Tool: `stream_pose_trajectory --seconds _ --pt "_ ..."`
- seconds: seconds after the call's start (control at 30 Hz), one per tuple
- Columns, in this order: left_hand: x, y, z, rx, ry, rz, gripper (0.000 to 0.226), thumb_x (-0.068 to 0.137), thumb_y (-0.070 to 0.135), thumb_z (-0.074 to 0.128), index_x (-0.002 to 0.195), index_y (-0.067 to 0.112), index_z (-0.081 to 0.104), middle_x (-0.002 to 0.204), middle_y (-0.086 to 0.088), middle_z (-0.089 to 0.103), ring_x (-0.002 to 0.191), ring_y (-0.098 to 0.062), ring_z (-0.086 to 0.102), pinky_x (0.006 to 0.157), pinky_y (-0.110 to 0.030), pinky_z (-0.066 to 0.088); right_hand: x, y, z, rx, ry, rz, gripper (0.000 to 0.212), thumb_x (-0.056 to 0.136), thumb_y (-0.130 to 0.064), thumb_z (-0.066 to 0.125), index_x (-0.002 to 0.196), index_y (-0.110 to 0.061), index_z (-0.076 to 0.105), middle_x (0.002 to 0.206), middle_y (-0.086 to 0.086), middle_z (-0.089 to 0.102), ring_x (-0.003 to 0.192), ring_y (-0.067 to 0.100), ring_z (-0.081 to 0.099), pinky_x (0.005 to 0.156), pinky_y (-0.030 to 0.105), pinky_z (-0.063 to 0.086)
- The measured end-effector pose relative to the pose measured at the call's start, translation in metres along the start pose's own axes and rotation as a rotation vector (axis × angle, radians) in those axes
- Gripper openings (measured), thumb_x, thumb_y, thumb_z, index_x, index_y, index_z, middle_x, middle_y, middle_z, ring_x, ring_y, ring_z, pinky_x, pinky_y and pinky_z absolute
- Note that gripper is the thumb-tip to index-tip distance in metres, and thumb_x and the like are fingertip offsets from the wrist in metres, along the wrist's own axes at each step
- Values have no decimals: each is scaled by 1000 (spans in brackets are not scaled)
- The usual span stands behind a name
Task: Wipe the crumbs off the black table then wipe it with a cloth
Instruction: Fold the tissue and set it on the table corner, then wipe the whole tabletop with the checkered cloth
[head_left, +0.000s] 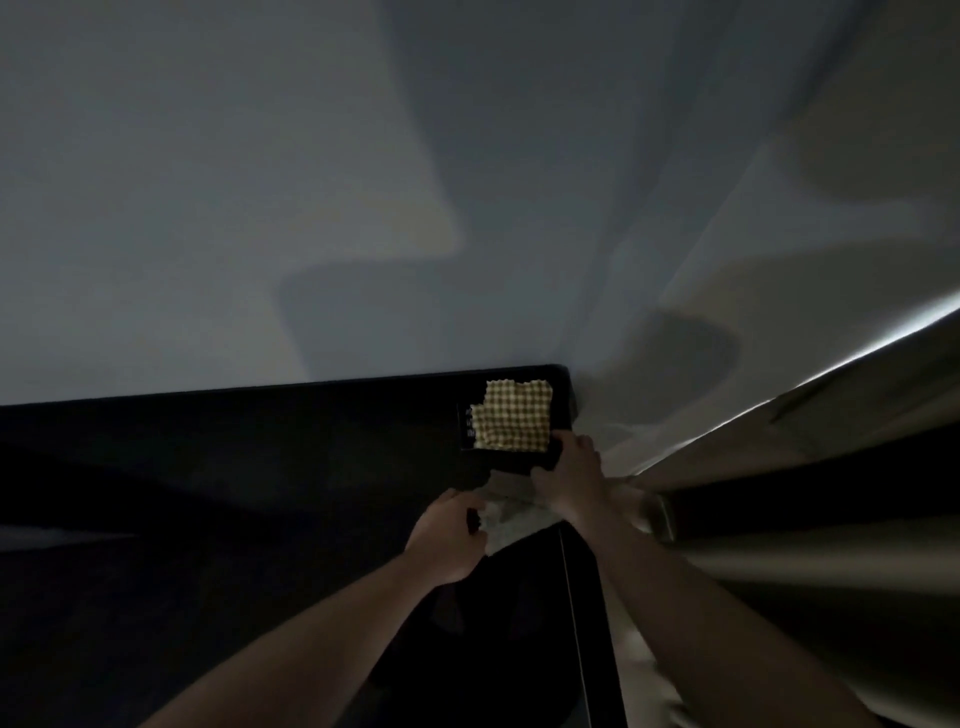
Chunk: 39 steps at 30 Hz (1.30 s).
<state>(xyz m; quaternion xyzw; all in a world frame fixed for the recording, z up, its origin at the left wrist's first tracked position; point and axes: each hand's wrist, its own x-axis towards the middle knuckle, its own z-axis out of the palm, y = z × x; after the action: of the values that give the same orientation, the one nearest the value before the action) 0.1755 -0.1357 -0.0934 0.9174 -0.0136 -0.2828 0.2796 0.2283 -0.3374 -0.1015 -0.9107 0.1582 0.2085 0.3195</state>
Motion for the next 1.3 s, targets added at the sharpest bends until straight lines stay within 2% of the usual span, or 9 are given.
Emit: stream_pose_trajectory --seconds 0.1,0.27,0.4,0.53,0.67,0.83,1.03,1.17,1.3 --pt "-12 -21 -15 -17 22 -15 32 95 26 60 126 24 67 131 5 57 119 -18 60 100 -28 50 28 -31 6 39 38 -110 80 89 -33 73 156 -13 35 159 15 34 145 38 35 117 45 36" --pt "-54 -78 -40 -71 72 -52 25 94 27 64 118 35 64 127 18 53 110 -7 61 95 -23 51 57 -52 47 -340 -32 -294 87 93 -47 61 164 -20 20 172 11 9 158 38 11 127 50 16" --pt "-99 -126 -53 -146 141 -115 26 92 26 69 114 39 65 123 23 54 106 0 62 94 -24 55 45 -65 72 -308 41 -326 59 97 -6 51 154 -17 45 164 13 36 152 32 33 121 40 30" --pt "-151 -168 -62 -188 182 -179 30 88 28 72 102 51 59 121 27 55 107 1 62 92 -22 54 -9 -94 91 -233 -154 -463 53 94 -7 41 134 -31 67 133 6 69 118 31 66 97 37 52" --pt "-209 -215 -72 -226 249 -237 35 79 25 73 98 52 61 118 27 59 107 10 60 95 -25 55 -91 -128 130 66 -140 -383 43 102 -4 50 138 -22 66 136 -2 67 125 17 64 108 29 49" --pt "-275 -274 -98 -271 323 -269 35 68 42 62 102 52 63 122 25 61 111 19 57 93 3 39 -184 -145 169 359 -130 -124 36 104 -12 56 137 -24 66 137 -15 63 131 5 57 116 31 45" --pt "-324 -366 -134 -261 308 -176 55 62 43 52 114 38 69 128 14 61 115 1 63 100 -10 44 -279 -173 208 483 -88 -19 22 104 -30 57 118 -46 64 103 -17 73 99 2 70 86 27 58" --pt "-350 -430 -166 -244 248 -136 41 66 40 56 105 52 59 128 11 60 115 -6 63 101 -29 51 -333 -206 250 519 1 54 21 105 -30 57 117 -45 64 89 -7 75 73 3 67 56 10 50" --pt "-380 -485 -190 -229 259 -183 38 76 29 68 105 51 56 128 4 63 116 -14 64 98 -30 50 -373 -243 285 549 -18 48 23 105 -26 55 109 -42 71 84 6 75 65 14 66 50 21 50"
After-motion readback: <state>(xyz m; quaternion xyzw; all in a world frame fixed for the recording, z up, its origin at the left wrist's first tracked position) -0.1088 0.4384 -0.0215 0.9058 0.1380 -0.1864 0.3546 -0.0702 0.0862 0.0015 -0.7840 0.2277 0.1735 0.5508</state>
